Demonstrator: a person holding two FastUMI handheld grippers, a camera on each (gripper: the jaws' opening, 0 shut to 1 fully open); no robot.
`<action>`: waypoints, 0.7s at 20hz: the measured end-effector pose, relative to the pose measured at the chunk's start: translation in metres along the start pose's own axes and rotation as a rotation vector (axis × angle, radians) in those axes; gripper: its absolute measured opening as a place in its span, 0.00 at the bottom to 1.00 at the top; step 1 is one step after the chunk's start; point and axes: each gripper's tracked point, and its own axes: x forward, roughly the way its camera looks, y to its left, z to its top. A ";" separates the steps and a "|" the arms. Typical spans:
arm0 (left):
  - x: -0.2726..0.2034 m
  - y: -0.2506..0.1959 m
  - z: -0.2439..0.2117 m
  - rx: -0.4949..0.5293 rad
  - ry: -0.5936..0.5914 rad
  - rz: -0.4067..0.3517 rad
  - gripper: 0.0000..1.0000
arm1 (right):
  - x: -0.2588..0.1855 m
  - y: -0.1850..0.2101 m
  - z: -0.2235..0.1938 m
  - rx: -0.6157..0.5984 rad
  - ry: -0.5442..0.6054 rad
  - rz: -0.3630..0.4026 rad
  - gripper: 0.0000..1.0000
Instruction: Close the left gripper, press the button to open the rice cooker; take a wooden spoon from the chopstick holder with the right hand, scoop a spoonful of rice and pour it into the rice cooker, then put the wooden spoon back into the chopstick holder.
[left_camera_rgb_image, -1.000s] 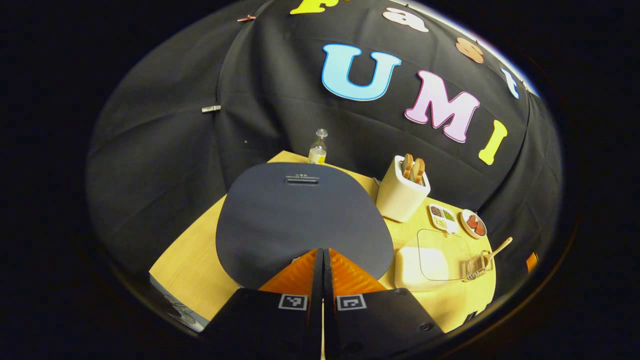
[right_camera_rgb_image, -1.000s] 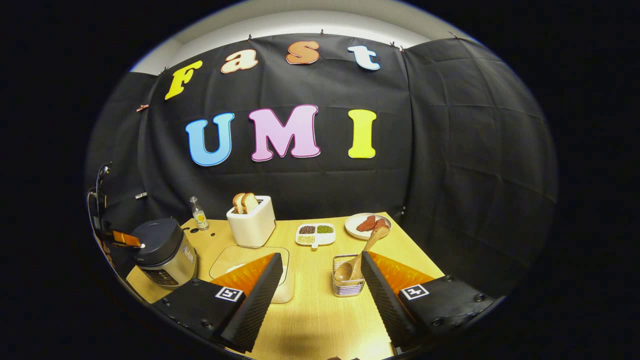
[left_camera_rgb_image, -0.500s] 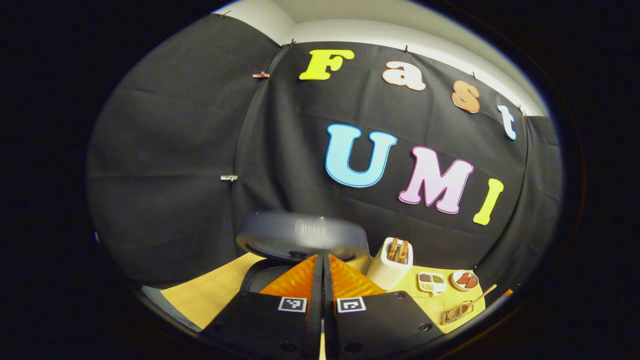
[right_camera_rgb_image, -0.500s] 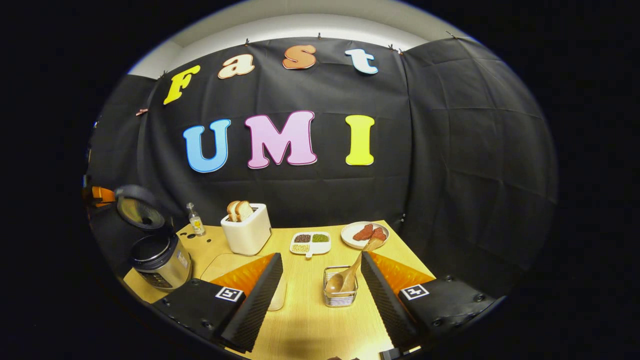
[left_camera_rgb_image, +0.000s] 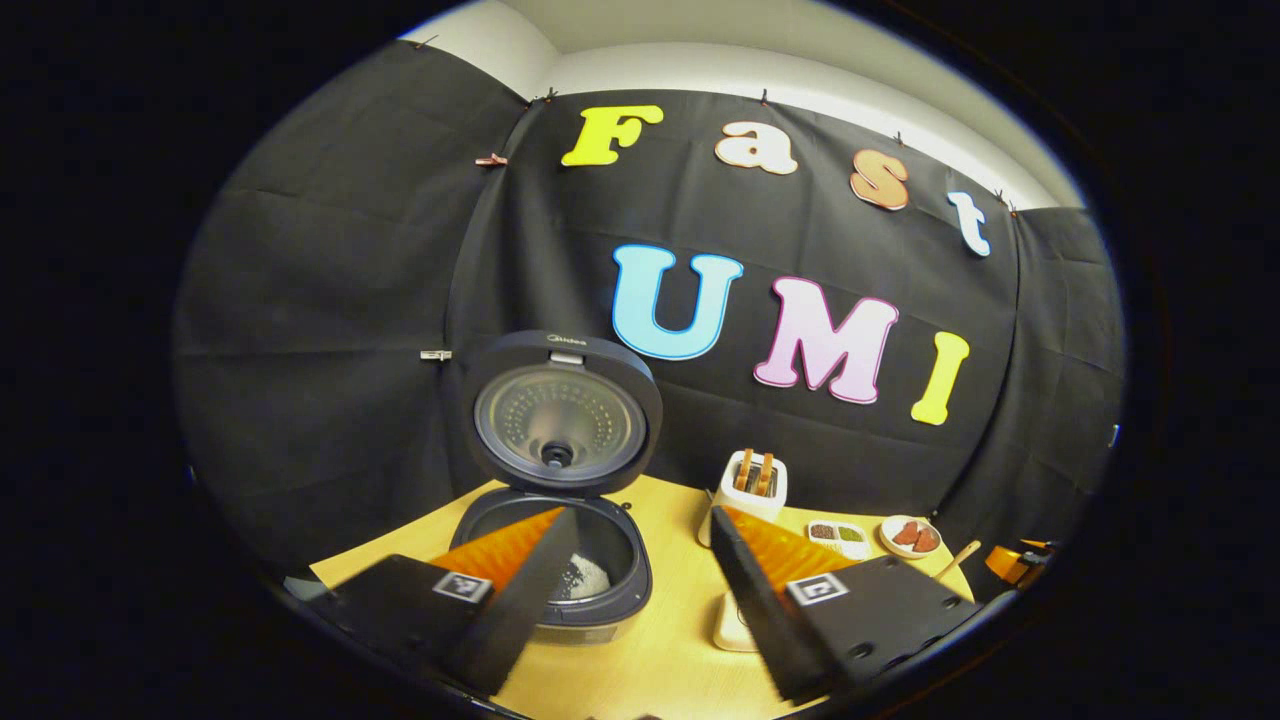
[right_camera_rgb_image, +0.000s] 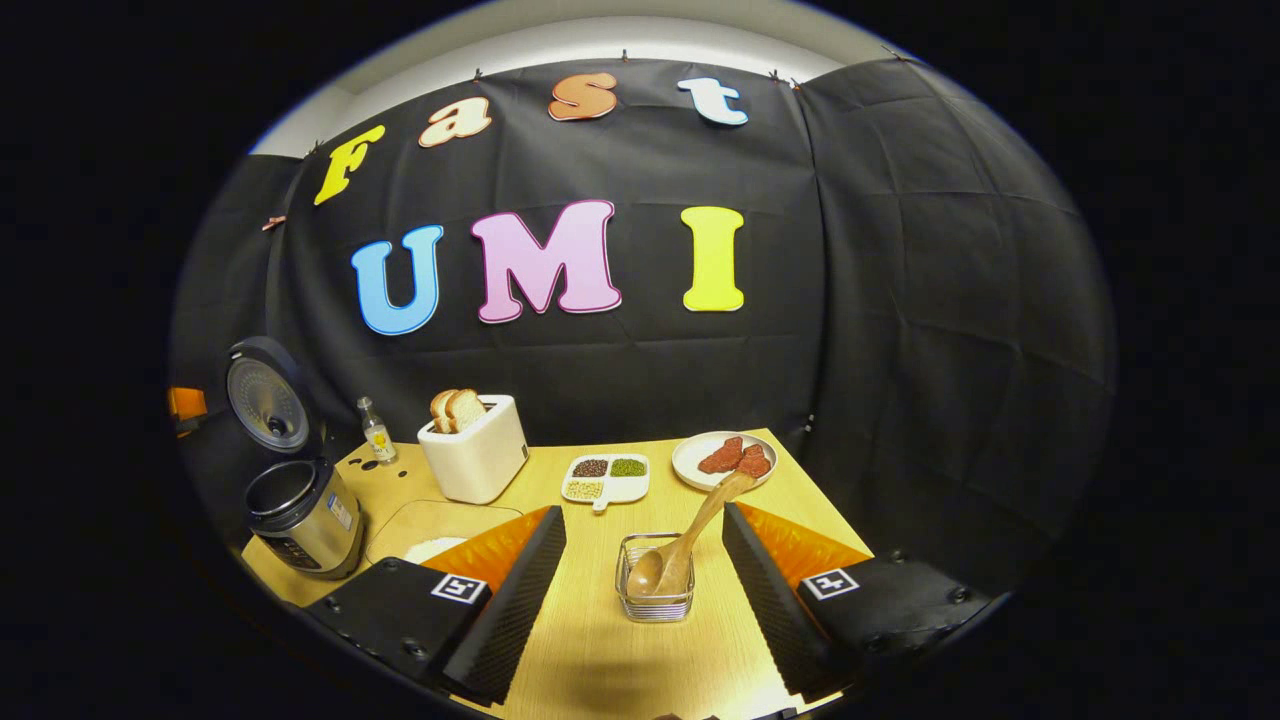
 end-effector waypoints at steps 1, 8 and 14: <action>-0.002 -0.002 -0.006 0.010 0.011 0.002 0.98 | 0.004 -0.003 -0.004 0.006 0.012 0.002 0.99; -0.017 -0.004 -0.042 -0.002 0.071 0.042 0.96 | 0.037 -0.019 -0.032 0.040 0.103 -0.002 0.98; -0.026 -0.001 -0.078 -0.019 0.167 0.072 0.95 | 0.075 -0.036 -0.054 0.118 0.188 -0.037 0.98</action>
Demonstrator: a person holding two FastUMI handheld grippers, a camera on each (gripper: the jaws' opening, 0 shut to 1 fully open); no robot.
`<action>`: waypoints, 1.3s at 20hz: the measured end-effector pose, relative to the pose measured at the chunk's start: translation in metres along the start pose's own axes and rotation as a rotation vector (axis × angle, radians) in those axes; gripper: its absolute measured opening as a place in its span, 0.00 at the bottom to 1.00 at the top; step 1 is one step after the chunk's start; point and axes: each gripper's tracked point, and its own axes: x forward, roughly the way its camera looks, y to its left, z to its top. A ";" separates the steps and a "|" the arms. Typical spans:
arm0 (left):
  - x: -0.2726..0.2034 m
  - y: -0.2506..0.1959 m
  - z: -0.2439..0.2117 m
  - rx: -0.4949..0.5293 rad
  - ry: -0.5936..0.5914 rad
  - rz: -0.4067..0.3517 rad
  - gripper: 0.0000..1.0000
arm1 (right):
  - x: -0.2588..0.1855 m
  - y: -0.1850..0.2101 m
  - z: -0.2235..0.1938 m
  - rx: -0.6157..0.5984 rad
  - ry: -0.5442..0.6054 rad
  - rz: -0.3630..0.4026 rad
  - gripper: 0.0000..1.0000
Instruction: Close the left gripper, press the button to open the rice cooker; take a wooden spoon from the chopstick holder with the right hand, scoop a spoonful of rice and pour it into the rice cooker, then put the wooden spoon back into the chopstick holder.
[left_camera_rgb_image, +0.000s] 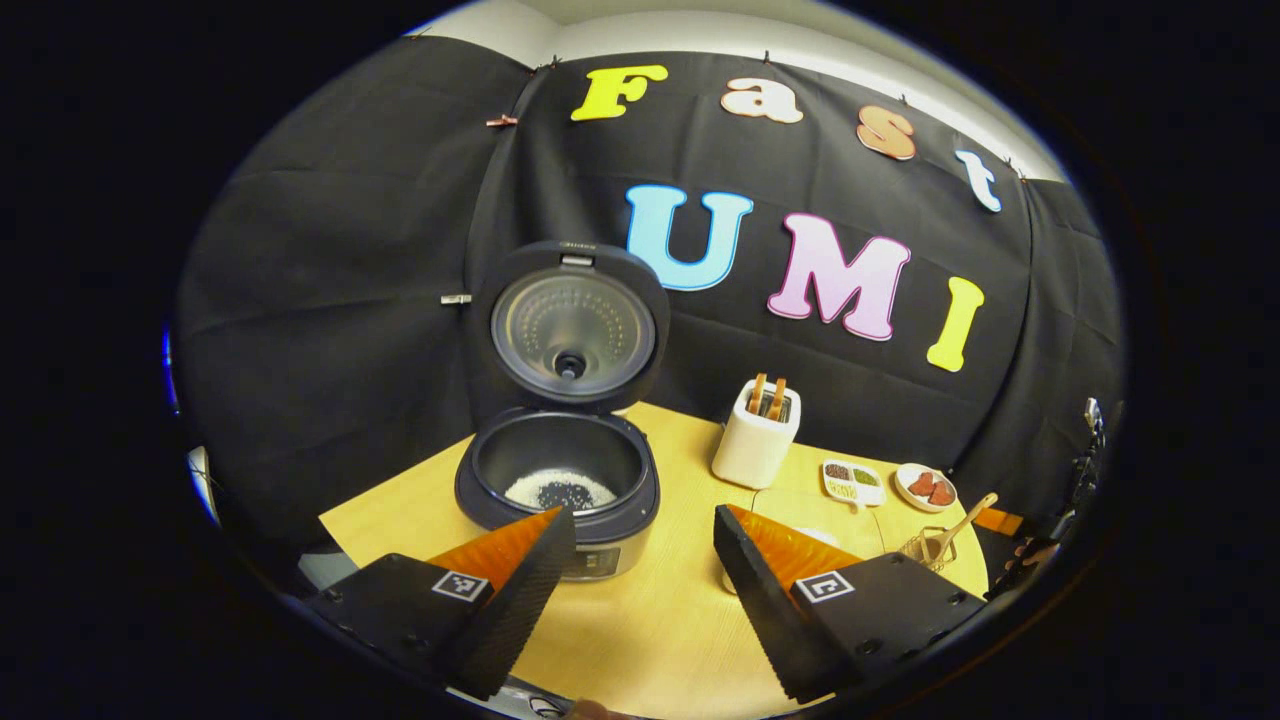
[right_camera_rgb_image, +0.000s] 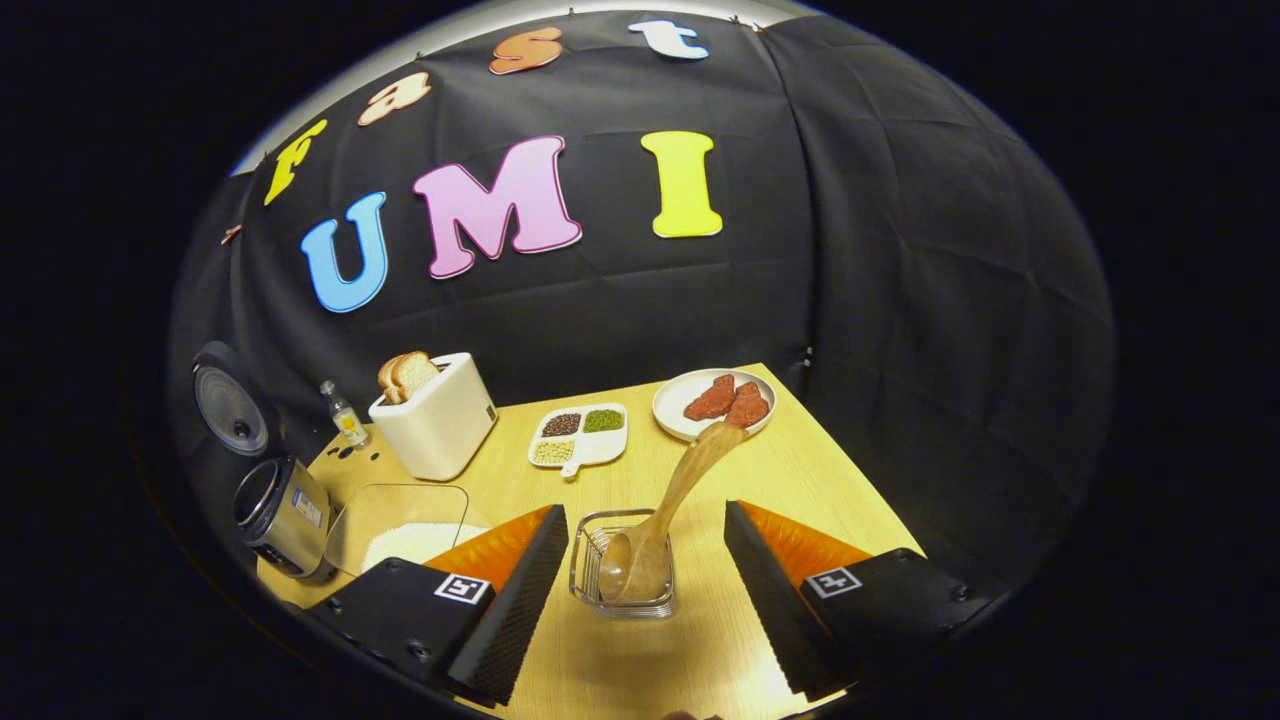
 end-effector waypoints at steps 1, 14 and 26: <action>-0.001 0.000 -0.004 -0.007 0.013 0.006 0.95 | 0.009 -0.003 -0.002 0.020 0.013 -0.004 0.99; -0.002 -0.024 -0.039 -0.012 0.116 -0.023 0.96 | 0.105 -0.019 -0.019 0.261 0.150 -0.046 0.66; -0.017 -0.014 -0.049 -0.013 0.124 -0.036 0.96 | 0.073 0.009 0.012 0.155 0.057 -0.027 0.11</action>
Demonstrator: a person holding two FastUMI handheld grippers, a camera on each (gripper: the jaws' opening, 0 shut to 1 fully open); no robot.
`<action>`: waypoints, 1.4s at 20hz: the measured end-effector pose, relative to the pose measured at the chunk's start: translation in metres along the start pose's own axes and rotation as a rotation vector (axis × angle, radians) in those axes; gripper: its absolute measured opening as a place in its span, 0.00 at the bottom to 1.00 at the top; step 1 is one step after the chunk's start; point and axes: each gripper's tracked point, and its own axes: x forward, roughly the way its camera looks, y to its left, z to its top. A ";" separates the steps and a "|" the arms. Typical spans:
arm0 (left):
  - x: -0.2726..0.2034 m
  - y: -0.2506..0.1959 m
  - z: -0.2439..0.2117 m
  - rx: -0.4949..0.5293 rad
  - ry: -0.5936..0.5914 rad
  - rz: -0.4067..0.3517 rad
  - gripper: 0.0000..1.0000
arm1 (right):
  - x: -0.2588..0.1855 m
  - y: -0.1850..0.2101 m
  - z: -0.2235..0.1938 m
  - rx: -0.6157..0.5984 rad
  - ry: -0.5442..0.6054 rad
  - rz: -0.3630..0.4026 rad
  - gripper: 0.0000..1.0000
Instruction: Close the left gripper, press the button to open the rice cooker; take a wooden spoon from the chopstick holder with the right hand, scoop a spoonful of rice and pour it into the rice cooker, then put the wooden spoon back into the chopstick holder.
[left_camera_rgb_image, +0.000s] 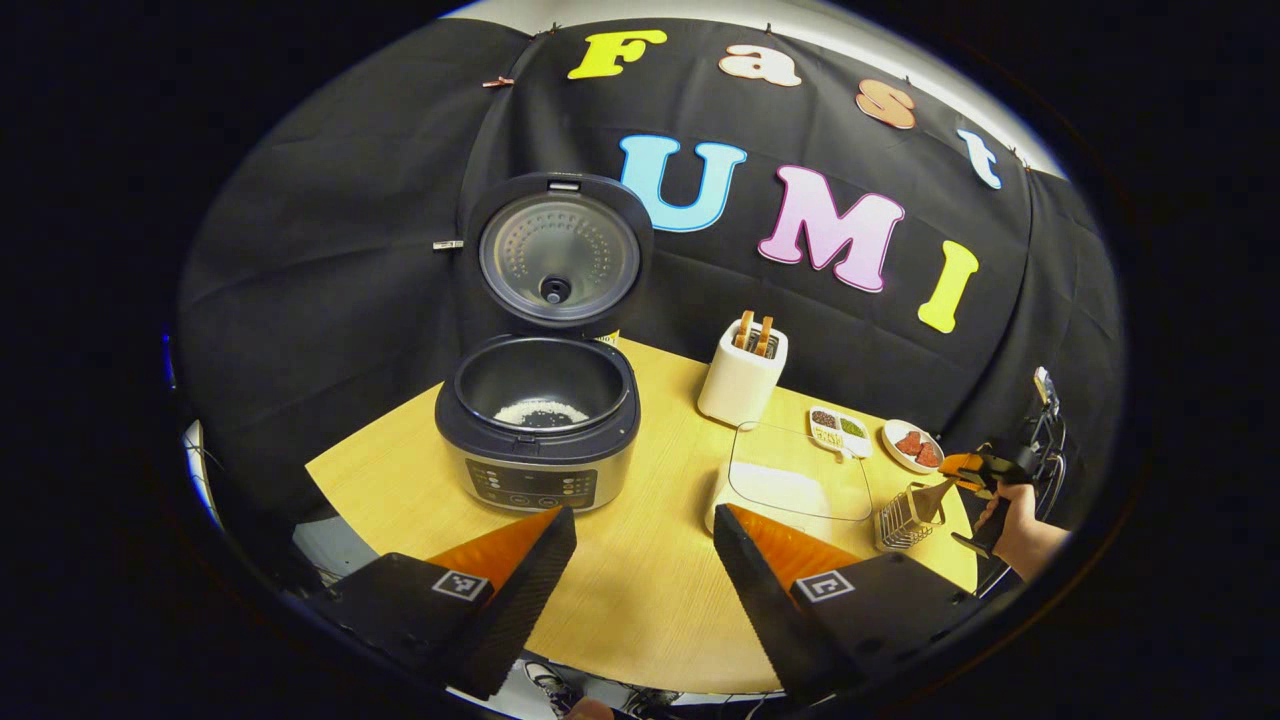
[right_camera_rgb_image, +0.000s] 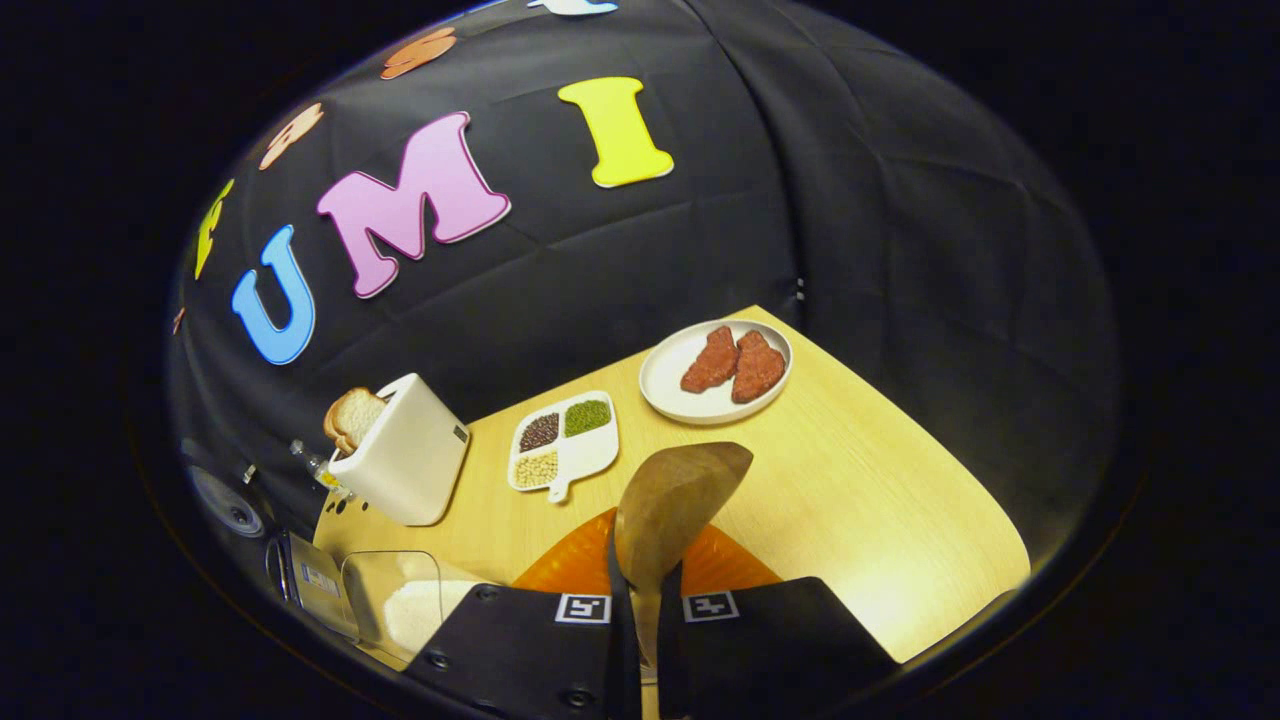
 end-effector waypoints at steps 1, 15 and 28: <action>0.000 0.003 0.002 -0.005 -0.004 0.001 0.96 | -0.008 0.006 0.013 -0.022 -0.034 0.011 0.11; 0.021 0.033 0.015 -0.033 -0.015 -0.079 0.96 | -0.072 0.174 0.038 -0.113 -0.164 0.279 0.11; 0.047 0.133 -0.029 -0.026 0.097 -0.009 0.96 | -0.004 0.211 -0.080 -0.380 -0.167 0.158 0.11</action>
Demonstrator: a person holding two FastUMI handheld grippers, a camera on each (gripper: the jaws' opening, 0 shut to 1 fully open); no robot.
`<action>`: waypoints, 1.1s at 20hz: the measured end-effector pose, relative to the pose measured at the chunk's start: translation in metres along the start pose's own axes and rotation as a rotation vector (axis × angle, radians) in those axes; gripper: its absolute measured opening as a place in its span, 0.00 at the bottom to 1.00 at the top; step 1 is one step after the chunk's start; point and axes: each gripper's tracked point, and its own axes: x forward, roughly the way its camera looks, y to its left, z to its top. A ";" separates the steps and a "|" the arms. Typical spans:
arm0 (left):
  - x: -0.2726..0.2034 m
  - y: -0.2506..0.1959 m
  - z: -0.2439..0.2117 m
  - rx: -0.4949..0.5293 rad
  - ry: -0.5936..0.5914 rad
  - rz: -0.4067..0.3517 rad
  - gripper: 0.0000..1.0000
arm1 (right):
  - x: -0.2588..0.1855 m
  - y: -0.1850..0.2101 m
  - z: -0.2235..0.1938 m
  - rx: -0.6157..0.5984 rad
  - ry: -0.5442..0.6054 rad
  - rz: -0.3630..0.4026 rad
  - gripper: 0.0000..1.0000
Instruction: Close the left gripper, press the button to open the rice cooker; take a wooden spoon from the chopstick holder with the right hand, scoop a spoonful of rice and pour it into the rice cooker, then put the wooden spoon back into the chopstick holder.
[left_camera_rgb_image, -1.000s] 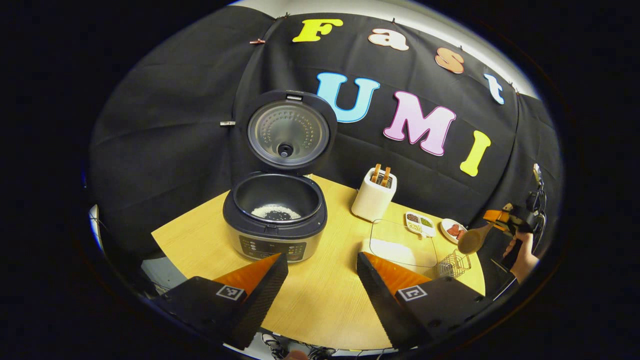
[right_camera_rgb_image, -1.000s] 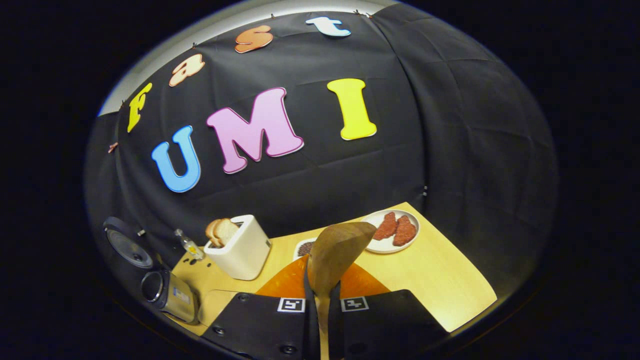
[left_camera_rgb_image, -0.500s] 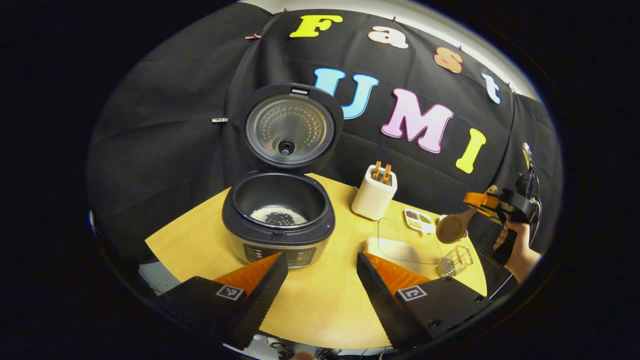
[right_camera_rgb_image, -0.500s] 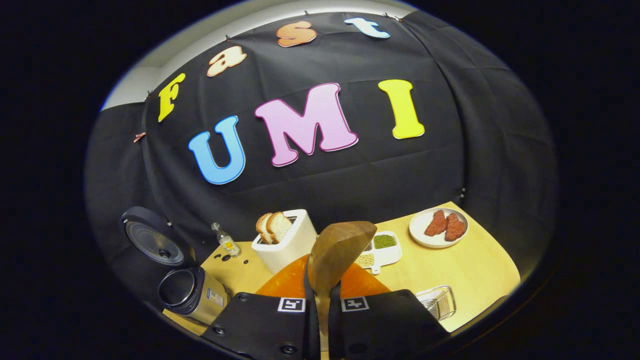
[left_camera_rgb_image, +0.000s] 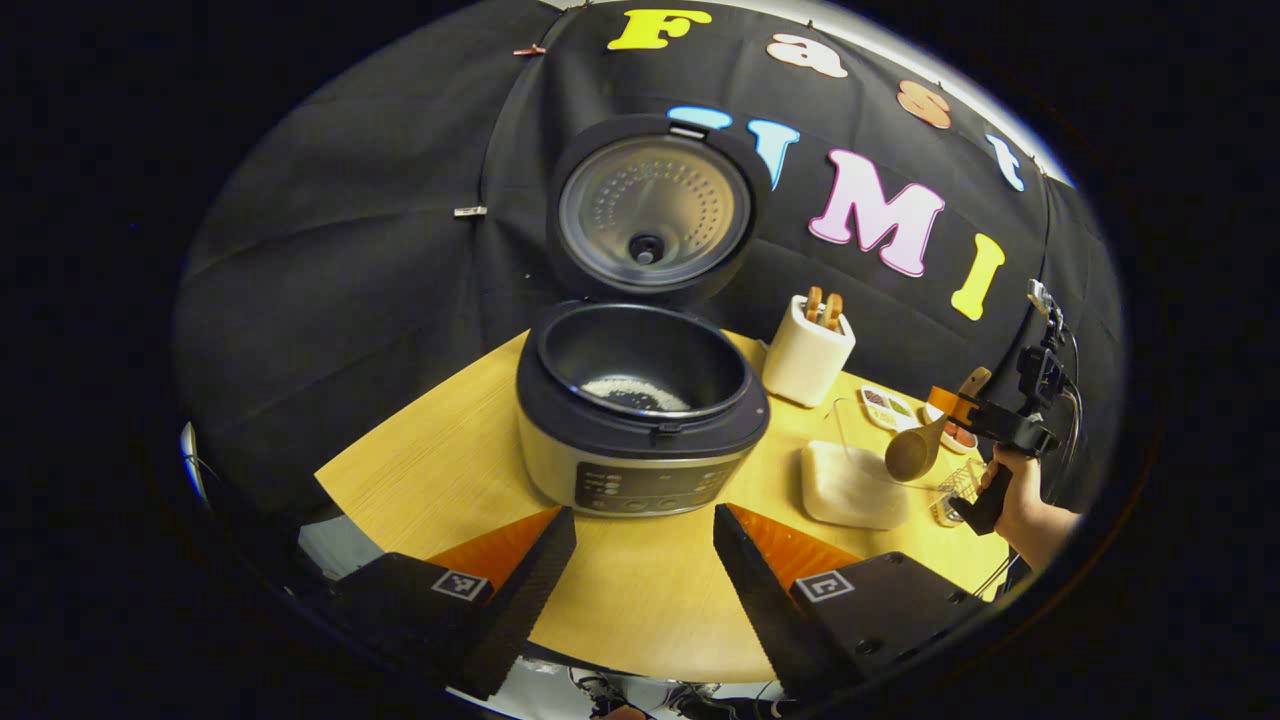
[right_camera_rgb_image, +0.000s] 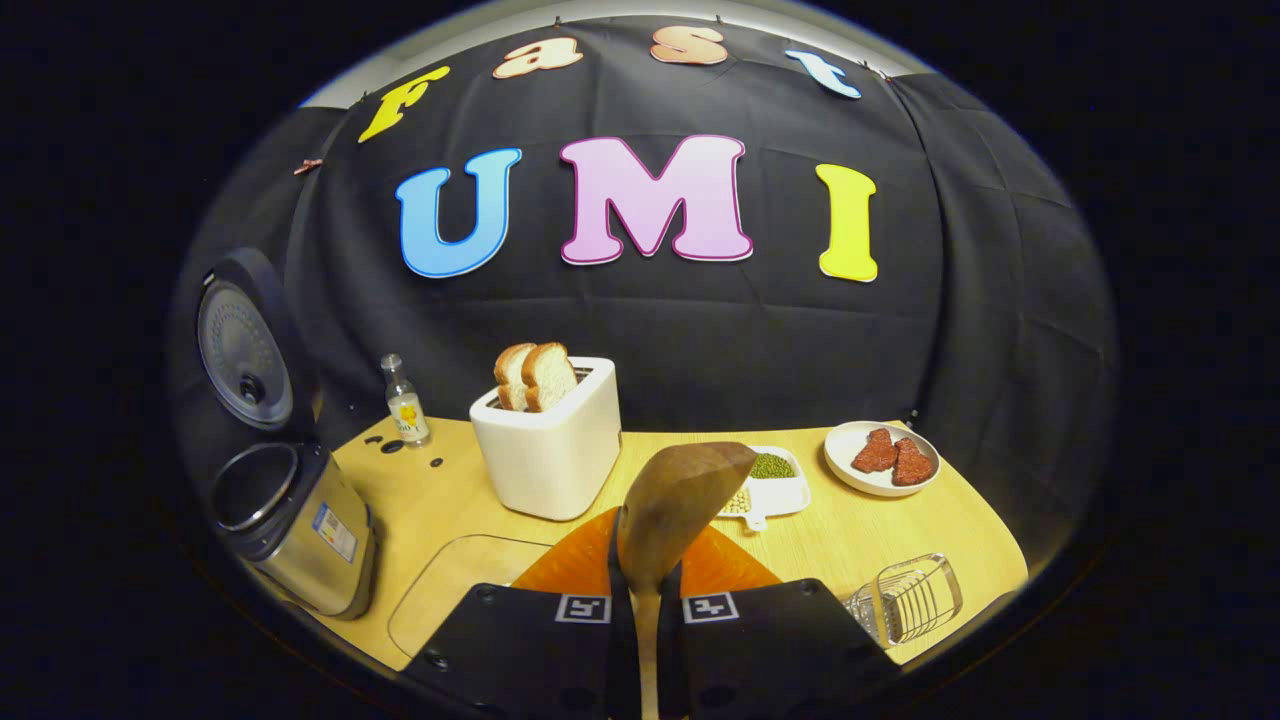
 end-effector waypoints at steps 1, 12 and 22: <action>0.000 0.002 -0.003 -0.017 0.010 -0.013 0.96 | 0.000 0.006 -0.008 0.021 0.014 0.004 0.16; 0.011 0.016 -0.009 -0.116 0.048 -0.080 0.96 | -0.019 0.073 -0.035 0.387 0.172 0.035 0.12; 0.011 0.007 0.028 -0.011 0.012 -0.186 0.96 | -0.036 0.070 -0.029 0.679 0.223 -0.015 0.11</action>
